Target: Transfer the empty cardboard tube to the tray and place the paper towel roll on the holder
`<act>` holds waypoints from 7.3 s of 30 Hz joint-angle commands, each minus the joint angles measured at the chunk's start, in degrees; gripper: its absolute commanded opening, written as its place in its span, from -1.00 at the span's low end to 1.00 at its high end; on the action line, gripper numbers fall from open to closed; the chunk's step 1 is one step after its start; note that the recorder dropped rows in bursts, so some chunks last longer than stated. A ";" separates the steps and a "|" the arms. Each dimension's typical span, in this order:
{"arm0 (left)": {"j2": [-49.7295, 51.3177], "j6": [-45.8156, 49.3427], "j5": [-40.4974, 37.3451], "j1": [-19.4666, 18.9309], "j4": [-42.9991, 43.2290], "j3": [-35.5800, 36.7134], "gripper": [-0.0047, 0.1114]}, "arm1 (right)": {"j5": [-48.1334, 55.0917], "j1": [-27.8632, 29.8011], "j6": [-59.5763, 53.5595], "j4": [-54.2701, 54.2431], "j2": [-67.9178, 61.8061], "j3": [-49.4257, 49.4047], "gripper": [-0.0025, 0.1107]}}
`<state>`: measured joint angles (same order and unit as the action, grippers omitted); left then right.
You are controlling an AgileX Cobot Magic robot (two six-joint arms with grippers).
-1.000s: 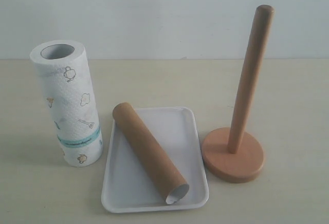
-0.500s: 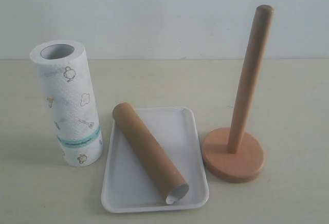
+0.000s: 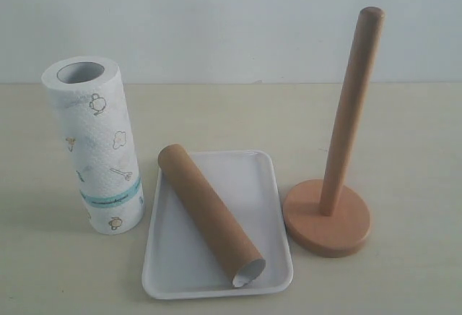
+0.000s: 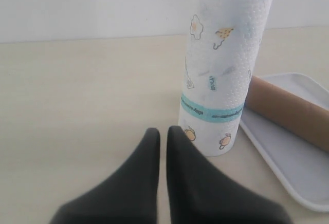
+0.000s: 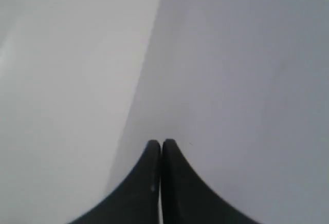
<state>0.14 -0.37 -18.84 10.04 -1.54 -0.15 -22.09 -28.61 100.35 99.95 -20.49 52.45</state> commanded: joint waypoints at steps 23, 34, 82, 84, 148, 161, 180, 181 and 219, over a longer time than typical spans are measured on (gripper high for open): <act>-0.14 0.37 0.93 -0.16 -0.60 0.15 -0.85 | 13.54 34.18 3.02 -0.01 7.97 -39.42 -0.96; -0.14 0.37 0.93 -0.16 -0.60 0.15 -0.85 | 9.08 34.29 17.56 -0.01 19.18 -48.97 -0.96; -0.14 0.37 0.93 -0.16 -0.60 0.15 -0.85 | 43.09 34.18 -81.77 -91.49 19.87 -52.45 -0.96; -0.14 0.37 0.93 -0.16 -0.60 0.15 -0.85 | 43.61 34.18 -81.93 -91.32 19.87 -52.45 -0.96; -0.14 -2.97 11.41 -0.16 -4.94 -11.95 -0.85 | 43.34 32.59 -81.29 -91.32 20.49 -52.45 -0.96; 0.01 -4.67 52.29 -0.16 -5.58 -11.95 -0.85 | 43.34 32.59 -81.29 -91.32 20.49 -52.45 -0.96; 57.85 -5.54 55.73 -0.16 0.94 -16.43 -0.85 | 43.34 32.59 -81.29 -91.32 20.49 -52.45 -0.96; 60.71 -5.54 57.85 -0.16 1.05 -15.73 -0.85 | 43.34 32.59 -81.29 -91.32 20.49 -52.45 -0.96; 90.46 -6.62 88.69 -0.16 17.22 -6.71 0.80 | 43.34 32.59 -81.31 -91.32 20.49 -52.45 -0.96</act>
<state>90.39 -6.23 69.17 10.04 16.04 -6.57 21.54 4.05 18.85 8.36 -0.25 -0.04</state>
